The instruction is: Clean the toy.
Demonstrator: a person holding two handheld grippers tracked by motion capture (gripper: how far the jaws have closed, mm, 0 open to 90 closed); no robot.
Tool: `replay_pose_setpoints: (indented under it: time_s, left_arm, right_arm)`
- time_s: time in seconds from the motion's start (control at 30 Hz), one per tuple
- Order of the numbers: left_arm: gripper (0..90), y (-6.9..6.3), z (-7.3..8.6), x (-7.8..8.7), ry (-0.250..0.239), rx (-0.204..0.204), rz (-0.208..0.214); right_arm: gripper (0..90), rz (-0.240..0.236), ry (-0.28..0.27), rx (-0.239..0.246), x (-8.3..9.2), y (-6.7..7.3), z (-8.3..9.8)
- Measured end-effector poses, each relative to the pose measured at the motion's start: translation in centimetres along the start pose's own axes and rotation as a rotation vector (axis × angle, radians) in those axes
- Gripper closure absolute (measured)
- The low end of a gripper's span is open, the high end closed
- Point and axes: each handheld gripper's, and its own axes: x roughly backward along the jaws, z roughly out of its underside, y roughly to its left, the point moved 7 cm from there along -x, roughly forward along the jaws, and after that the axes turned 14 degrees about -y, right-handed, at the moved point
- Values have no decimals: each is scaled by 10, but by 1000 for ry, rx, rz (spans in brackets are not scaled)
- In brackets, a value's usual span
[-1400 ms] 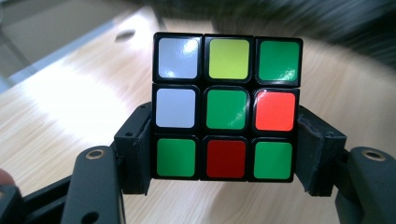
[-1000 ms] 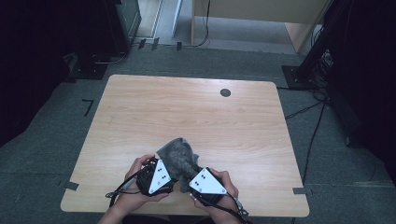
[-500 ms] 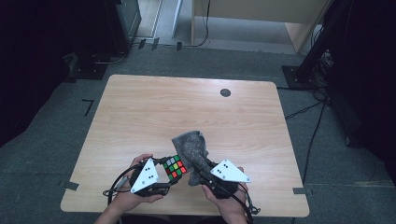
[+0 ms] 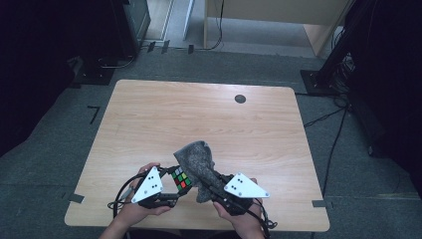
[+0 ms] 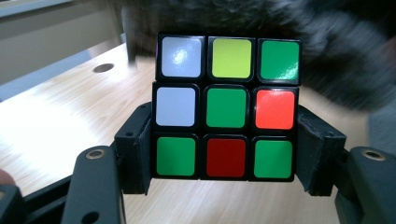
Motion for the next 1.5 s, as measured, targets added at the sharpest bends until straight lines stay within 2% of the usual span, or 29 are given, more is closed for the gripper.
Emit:
replay_pose_setpoints:
  time_s: [0.07, 0.13, 0.2, 0.23, 0.3, 0.37, 0.43, 0.53, 0.63, 0.77, 0.83, 0.9, 0.97, 1.0, 1.03, 1.13, 1.2, 1.3, 1.43, 1.5]
  left_arm:
    - [342, 3, -1, 3, -23, 34, 3]
    - [342, 8, -6, 7, -80, 94, 11]
    - [343, 12, -12, 11, -117, 128, 9]
    - [342, 13, -14, 12, -134, 149, 17]
    - [342, 14, -16, 13, -151, 178, 28]
    - [342, 14, -17, 13, -159, 195, 30]
    - [342, 15, -17, 15, -167, 209, 30]
    - [342, 19, -19, 17, -182, 224, 23]
    - [342, 21, -19, 19, -188, 230, 20]
    - [342, 21, -18, 18, -183, 239, 25]
    - [342, 21, -18, 18, -183, 243, 26]
    - [342, 21, -19, 18, -183, 235, 21]
    - [342, 21, -19, 18, -184, 236, 21]
    - [342, 21, -19, 18, -183, 234, 17]
    - [342, 21, -19, 17, -182, 234, 16]
    - [342, 19, -18, 17, -169, 221, 14]
    - [342, 18, -18, 16, -165, 219, 14]
    - [342, 20, -19, 17, -170, 224, 0]
    - [342, 26, -21, 21, -193, 254, -15]
    - [341, 27, -21, 22, -195, 254, -19]
  right_arm:
    - [687, 49, 32, 21, -2, -7, 7]
    - [688, 125, 63, 2, 0, -22, 15]
    - [688, 182, 65, 3, 4, -32, 20]
    - [688, 166, 48, -1, 4, -31, 19]
    - [688, 88, 3, -31, 2, -21, 14]
    - [693, -14, -28, -51, -2, -5, 12]
    - [698, -42, -15, -23, -6, 6, 17]
    - [700, -90, 14, -8, -9, 11, 25]
    - [701, -94, -1, 15, -7, 10, 20]
    - [702, -88, -88, 2, 2, 4, 2]
    - [701, -99, -65, 12, 0, 6, 7]
    - [700, -117, -7, 22, -5, 10, 19]
    - [698, -126, 28, 29, -8, 13, 26]
    - [697, -122, 29, 37, -8, 13, 26]
    - [696, -104, 8, 44, -6, 10, 21]
    - [696, -63, -70, 0, 1, 2, 5]
    - [697, -38, -98, 8, 3, 1, 0]
    - [699, -31, -63, 84, -2, 11, 9]
    - [699, -85, -4, 90, -11, 23, 26]
    - [698, -79, -10, 112, -10, 23, 23]
